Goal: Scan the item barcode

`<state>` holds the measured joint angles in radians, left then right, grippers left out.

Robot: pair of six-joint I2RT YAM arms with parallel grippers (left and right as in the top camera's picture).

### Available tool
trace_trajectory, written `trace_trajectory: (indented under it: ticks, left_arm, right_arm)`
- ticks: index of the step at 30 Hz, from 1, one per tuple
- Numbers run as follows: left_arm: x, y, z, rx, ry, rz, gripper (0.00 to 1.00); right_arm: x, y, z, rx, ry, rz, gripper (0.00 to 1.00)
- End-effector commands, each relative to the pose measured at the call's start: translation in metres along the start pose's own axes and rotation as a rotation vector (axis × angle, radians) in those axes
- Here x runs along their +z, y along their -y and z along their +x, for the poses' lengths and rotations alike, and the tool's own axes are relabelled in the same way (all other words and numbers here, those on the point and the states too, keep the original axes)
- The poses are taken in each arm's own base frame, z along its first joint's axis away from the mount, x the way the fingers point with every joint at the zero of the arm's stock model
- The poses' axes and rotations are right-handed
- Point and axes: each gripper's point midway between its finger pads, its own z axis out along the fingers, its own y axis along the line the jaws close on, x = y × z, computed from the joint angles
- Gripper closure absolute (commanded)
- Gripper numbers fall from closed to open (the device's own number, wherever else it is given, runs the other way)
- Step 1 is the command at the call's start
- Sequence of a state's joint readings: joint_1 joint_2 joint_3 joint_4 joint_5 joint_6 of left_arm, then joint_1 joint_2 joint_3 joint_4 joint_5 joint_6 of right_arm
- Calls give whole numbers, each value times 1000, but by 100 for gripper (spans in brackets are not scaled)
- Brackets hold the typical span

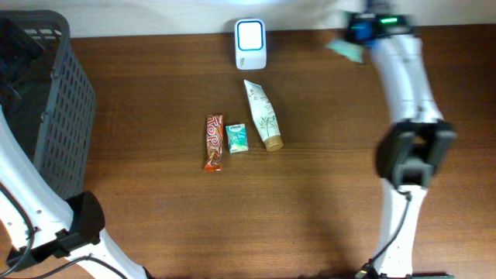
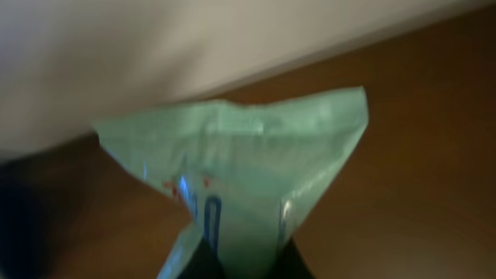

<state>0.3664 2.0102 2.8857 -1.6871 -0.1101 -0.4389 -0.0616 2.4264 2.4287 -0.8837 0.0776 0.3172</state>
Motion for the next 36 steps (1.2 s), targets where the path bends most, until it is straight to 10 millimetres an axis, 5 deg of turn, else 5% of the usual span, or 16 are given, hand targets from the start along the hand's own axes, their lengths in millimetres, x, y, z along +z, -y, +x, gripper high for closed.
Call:
trace_trajectory:
  ticks: [1, 3, 7, 11, 18, 19, 22, 23, 27, 30, 32, 33, 36]
  left_arm:
    - [-9, -2, -3, -10, 24, 1, 1]
    - [-9, -2, -3, -10, 24, 1, 1]
    - [-9, -2, -3, -10, 24, 1, 1]
    - [-9, -2, -3, -10, 24, 1, 1]
    - [-9, -2, -3, -10, 24, 1, 1]
    - [-9, -2, -3, -10, 24, 1, 1]
    - [-9, -2, -3, -10, 24, 1, 1]
    - [-9, -2, -3, -10, 24, 1, 1]
    - [-9, -2, -3, -10, 24, 1, 1]
    - [-9, -2, -3, -10, 24, 1, 1]
    - [-9, -2, -3, -10, 24, 1, 1]
    - [-9, -2, -3, -10, 24, 1, 1]
    - [-9, -2, -3, -10, 24, 1, 1]
  right_arm:
    - [-20, 114, 7, 150, -113, 183, 96]
    - [-19, 172, 31, 229, -219, 264, 96]
    - [-11, 236, 61, 407, -300, 354, 96]
    - [-4, 281, 103, 684, -355, 456, 96]
    - [-21, 377, 99, 859, -247, 491, 96]
    - [-24, 390, 98, 878, -224, 498, 85]
    - [-25, 403, 88, 829, -197, 404, 20]
    - [-27, 397, 83, 800, -200, 360, 2]
    - [-73, 357, 32, 713, -123, 288, 1]
    - [-123, 236, -18, 499, -94, -145, 1]
    - [-145, 151, -19, 297, -130, -433, 1]
    - [-150, 99, -2, 179, -199, -554, 1]
    - [-141, 4, 57, -98, -373, -650, 1]
